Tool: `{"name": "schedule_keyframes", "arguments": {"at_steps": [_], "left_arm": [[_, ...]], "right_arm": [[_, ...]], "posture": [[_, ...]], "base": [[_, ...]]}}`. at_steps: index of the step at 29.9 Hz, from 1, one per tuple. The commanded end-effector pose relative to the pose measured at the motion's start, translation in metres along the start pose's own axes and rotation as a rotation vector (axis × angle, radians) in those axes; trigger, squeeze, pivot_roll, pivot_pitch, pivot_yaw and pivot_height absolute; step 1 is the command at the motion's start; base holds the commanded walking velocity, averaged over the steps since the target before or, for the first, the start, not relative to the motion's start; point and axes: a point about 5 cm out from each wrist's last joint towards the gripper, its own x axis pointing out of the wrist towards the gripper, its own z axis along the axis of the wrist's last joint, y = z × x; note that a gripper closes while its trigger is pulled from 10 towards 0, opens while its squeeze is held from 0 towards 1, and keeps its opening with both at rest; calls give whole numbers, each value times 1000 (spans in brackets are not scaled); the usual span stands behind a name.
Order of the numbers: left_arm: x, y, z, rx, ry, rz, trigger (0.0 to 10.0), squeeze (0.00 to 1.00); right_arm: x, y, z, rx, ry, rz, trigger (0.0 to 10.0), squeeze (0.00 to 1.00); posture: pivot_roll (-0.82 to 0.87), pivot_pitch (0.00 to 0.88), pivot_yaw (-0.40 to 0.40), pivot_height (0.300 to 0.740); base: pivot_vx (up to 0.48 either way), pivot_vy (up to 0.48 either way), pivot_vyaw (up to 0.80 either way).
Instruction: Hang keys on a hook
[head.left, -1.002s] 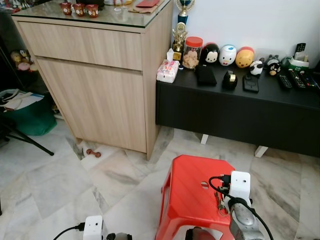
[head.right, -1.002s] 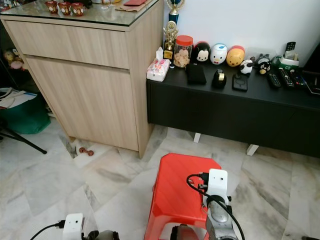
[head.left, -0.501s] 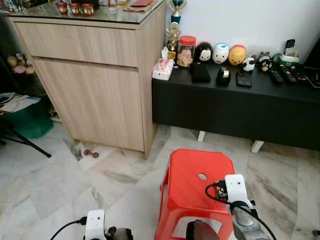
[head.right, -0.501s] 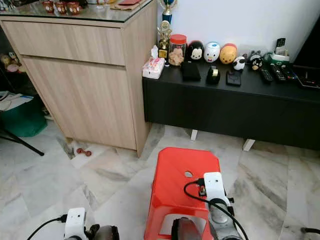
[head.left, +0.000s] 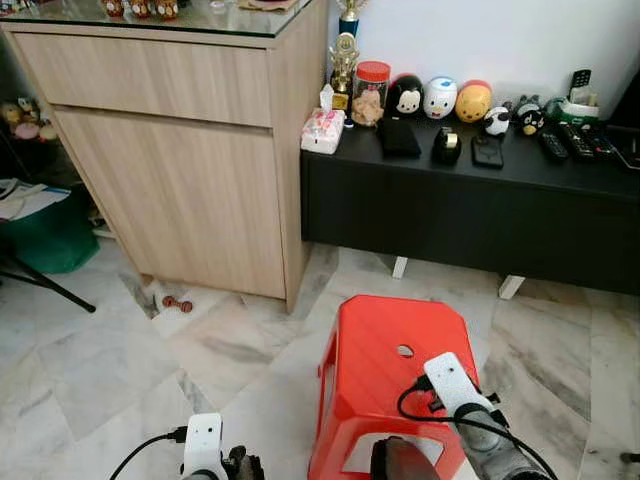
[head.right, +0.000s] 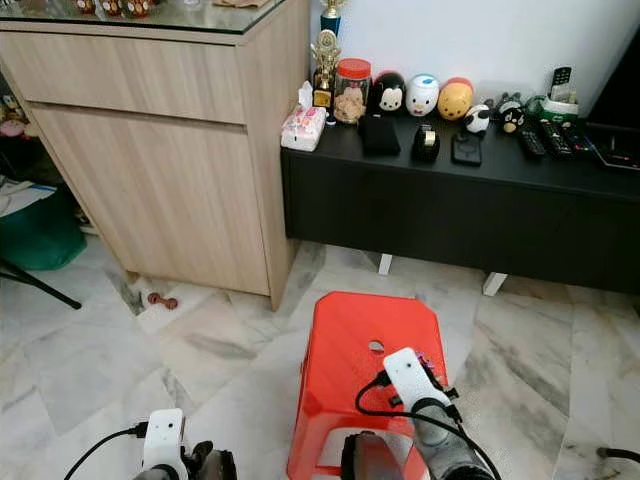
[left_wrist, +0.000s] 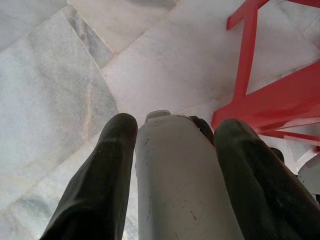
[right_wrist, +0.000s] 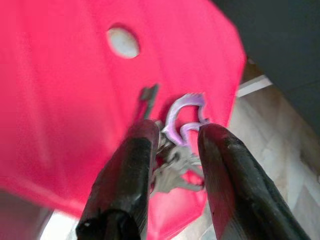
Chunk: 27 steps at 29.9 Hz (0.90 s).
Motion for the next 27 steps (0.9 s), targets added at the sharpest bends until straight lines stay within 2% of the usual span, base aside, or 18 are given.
{"name": "schedule_keyframes", "arguments": {"at_steps": [1, 4, 14, 27], "left_arm": [[-5, -3, -21, 15, 91, -13, 10000, 0], [-5, -2, -22, 16, 93, -12, 10000, 0], [-5, -3, -22, 16, 94, -12, 10000, 0], [-5, -2, -23, 17, 95, -9, 10000, 0]], "right_arm": [[-1, 5, -2, -33, 10, 44, 10000, 0], [-1, 8, -1, -77, 1, 67, 10000, 0], [-5, 16, -15, -118, 65, 119, 10000, 0], [-9, 15, -33, -108, 136, 93, 10000, 0]], "posture": [[32, 24, -50, 605], [34, 24, -50, 605], [33, 25, -51, 605], [37, 29, -49, 605]], "base": [[0, 0, 0], [0, 0, 0], [0, 0, 0], [0, 0, 0]]}}
